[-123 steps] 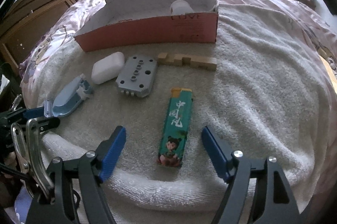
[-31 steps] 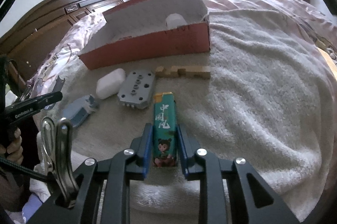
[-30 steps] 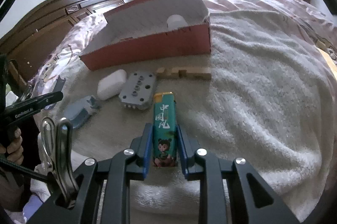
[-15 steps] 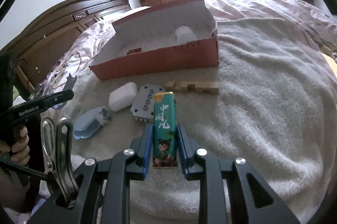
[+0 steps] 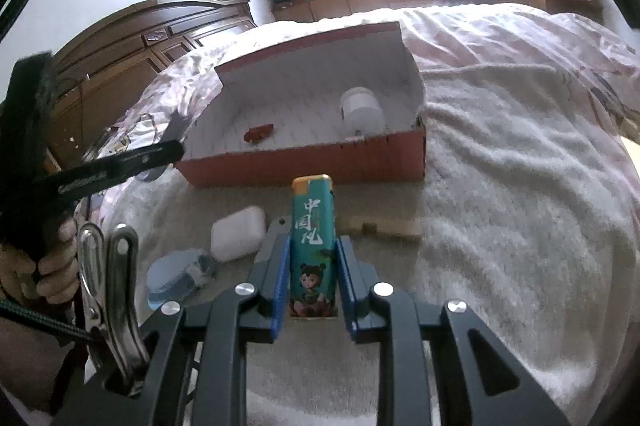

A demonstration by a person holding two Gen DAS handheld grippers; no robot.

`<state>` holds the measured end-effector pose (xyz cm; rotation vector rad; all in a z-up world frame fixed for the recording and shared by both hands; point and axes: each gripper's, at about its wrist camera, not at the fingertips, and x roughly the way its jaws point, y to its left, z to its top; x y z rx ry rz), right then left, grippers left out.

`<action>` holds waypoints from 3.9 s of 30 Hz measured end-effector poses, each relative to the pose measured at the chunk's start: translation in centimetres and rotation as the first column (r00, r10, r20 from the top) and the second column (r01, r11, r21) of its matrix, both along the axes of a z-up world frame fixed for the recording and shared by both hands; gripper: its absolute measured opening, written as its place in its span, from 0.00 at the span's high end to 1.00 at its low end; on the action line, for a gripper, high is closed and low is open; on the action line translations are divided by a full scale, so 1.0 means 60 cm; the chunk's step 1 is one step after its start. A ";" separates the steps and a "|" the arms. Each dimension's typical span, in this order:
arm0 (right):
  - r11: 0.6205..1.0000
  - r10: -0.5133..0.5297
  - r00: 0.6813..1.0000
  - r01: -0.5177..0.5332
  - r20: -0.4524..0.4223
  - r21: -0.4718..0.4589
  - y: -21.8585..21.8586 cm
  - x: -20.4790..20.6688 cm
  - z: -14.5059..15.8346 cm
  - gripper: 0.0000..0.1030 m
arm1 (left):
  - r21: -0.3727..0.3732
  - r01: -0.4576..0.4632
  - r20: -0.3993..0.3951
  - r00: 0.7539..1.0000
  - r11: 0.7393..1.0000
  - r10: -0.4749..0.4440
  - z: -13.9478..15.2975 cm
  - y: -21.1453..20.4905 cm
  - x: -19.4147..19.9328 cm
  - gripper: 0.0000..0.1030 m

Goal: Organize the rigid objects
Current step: 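Carry the curved piece and lighter up and over the box with both grippers, then lower curved piece and lighter into the box and open both grippers, then withdraw both grippers from the box toward the white case and wooden block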

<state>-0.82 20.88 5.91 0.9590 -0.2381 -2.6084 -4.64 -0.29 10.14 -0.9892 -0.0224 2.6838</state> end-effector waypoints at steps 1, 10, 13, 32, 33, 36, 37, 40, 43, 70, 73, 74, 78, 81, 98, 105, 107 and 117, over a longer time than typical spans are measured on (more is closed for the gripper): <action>1.000 0.003 1.000 -0.003 -0.001 0.000 -0.001 -0.005 0.003 0.77 | 0.005 0.003 0.001 1.000 1.000 -0.003 0.002 0.004 -0.012 0.82; 0.999 0.015 1.000 -0.016 -0.005 -0.032 -0.003 -0.028 0.018 0.77 | 0.021 -0.033 0.036 0.999 0.999 0.032 -0.007 0.015 -0.098 0.82; 1.000 0.016 1.000 -0.016 -0.008 -0.024 -0.005 -0.038 0.023 0.77 | -0.006 -0.062 0.046 0.997 0.998 0.062 -0.018 0.014 -0.122 0.82; 0.999 0.014 1.000 -0.014 -0.004 -0.044 -0.056 -0.207 0.056 0.77 | -0.045 -0.149 0.096 0.984 0.988 0.153 -0.060 -0.008 -0.201 0.82; 0.999 0.011 1.000 -0.011 0.001 -0.040 -0.058 -0.215 0.054 0.77 | -0.048 -0.154 0.098 0.983 0.987 0.158 -0.063 -0.008 -0.202 0.82; 1.000 0.007 1.000 -0.006 0.012 -0.025 -0.064 -0.233 0.046 0.77 | -0.057 -0.157 0.108 0.981 0.986 0.163 -0.069 -0.006 -0.203 0.82; 1.000 0.006 1.000 -0.005 0.015 -0.020 -0.066 -0.238 0.043 0.77 | -0.060 -0.157 0.117 0.980 0.986 0.163 -0.072 -0.005 -0.204 0.81; 1.000 0.000 1.000 0.000 0.024 -0.009 -0.067 -0.250 0.036 0.77 | -0.065 -0.161 0.134 0.977 0.985 0.168 -0.076 -0.003 -0.205 0.77; 1.000 -0.008 0.999 0.008 0.035 -0.006 -0.068 -0.254 0.031 0.77 | -0.065 -0.164 0.131 0.976 0.984 0.171 -0.074 -0.003 -0.200 0.76; 0.998 -0.034 0.999 0.033 -0.009 -0.051 -0.045 -0.180 0.056 0.45 | -0.051 -0.138 0.094 0.985 0.989 0.142 -0.025 -0.002 -0.125 0.73; 0.998 -0.024 1.000 0.024 -0.006 -0.050 -0.045 -0.169 0.056 0.45 | -0.050 -0.129 0.093 0.987 0.990 0.134 -0.023 0.000 -0.112 0.73; 0.999 -0.020 1.000 0.020 -0.007 -0.050 -0.046 -0.164 0.056 0.45 | -0.051 -0.124 0.092 0.987 0.991 0.129 -0.022 0.002 -0.106 0.73; 0.999 -0.011 1.000 0.010 -0.009 -0.049 -0.049 -0.144 0.055 0.45 | -0.051 -0.116 0.091 0.989 0.992 0.120 -0.022 0.005 -0.089 0.73; 0.998 -0.011 1.000 0.010 -0.006 -0.059 -0.047 -0.131 0.053 0.45 | -0.046 -0.111 0.093 0.989 0.993 0.115 -0.024 0.007 -0.077 0.73; 0.998 -0.030 0.999 0.033 0.044 -0.052 -0.023 -0.068 0.020 0.45 | -0.031 -0.100 0.098 0.990 0.994 0.103 -0.029 0.001 -0.030 0.73; 0.998 -0.044 0.996 0.047 0.073 -0.040 -0.011 -0.052 0.002 0.45 | -0.025 -0.095 0.129 0.987 0.995 0.097 -0.046 -0.005 -0.008 0.73; 0.998 -0.045 0.996 0.048 0.080 -0.034 -0.009 -0.046 -0.003 0.45 | -0.025 -0.082 0.140 0.986 0.996 0.085 -0.053 -0.002 -0.001 0.73; 0.999 -0.050 0.993 0.050 0.110 0.002 0.003 -0.022 -0.026 0.45 | -0.002 0.054 0.164 0.985 0.999 -0.053 -0.074 0.029 0.017 0.73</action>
